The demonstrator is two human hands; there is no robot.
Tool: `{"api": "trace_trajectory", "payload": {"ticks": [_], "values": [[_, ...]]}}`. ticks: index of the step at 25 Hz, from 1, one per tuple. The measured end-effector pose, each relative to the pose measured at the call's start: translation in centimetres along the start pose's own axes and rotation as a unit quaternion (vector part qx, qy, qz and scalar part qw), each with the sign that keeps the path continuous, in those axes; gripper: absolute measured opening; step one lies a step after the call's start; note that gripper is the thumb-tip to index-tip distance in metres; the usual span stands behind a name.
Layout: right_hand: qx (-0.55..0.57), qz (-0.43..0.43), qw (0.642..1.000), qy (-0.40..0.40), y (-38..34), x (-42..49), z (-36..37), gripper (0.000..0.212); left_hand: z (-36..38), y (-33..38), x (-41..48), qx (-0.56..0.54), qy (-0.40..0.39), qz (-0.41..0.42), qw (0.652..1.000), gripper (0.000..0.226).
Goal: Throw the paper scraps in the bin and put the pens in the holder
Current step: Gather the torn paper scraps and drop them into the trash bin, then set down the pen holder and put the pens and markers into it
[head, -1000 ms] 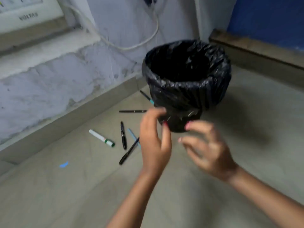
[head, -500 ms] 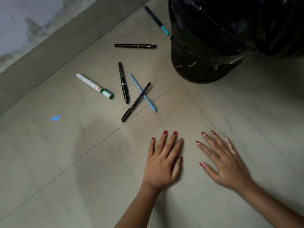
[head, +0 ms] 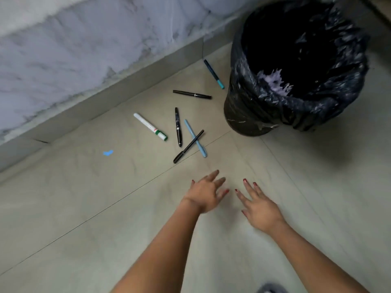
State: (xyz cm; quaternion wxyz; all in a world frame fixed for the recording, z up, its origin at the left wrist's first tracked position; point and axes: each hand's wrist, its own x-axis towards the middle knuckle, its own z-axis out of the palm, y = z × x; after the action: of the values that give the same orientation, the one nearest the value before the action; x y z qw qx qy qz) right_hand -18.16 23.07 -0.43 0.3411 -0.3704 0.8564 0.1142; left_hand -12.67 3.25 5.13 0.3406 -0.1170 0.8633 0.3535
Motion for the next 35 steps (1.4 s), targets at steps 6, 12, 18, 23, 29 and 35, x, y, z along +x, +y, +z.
{"api": "trace_trajectory", "payload": {"ticks": [6, 12, 18, 23, 29, 35], "values": [[0.245, 0.008, 0.967, 0.074, -9.0, -8.9, -24.9, 0.042, -13.6, 10.1, -17.2, -0.264, 0.356, 0.040, 0.895, 0.023], [0.411, -0.115, 0.815, 0.392, -7.5, -32.9, -52.8, 0.020, -32.4, 24.9, -29.3, -0.192, 0.486, 0.207, 0.827, 0.036], [0.308, -0.014, 0.758, 0.574, -2.0, -35.5, -67.1, 0.036, -42.3, 37.8, -27.8, -0.074, 0.391, 0.213, 0.892, 0.058], [0.226, 0.164, 0.878, 0.390, 4.4, -29.1, -74.0, 0.091, -42.8, 37.6, -23.1, 0.164, 0.303, 0.151, 0.927, 0.054], [0.300, 0.024, 0.797, 0.523, 3.7, -28.0, -71.8, 0.030, -40.8, 36.5, -25.4, -0.003, 0.394, 0.215, 0.893, 0.034], [0.242, -0.175, 0.852, 0.430, -4.5, -26.1, -57.1, 0.029, -33.0, 15.9, -22.3, -0.173, 0.431, 0.046, 0.885, 0.040]]}}
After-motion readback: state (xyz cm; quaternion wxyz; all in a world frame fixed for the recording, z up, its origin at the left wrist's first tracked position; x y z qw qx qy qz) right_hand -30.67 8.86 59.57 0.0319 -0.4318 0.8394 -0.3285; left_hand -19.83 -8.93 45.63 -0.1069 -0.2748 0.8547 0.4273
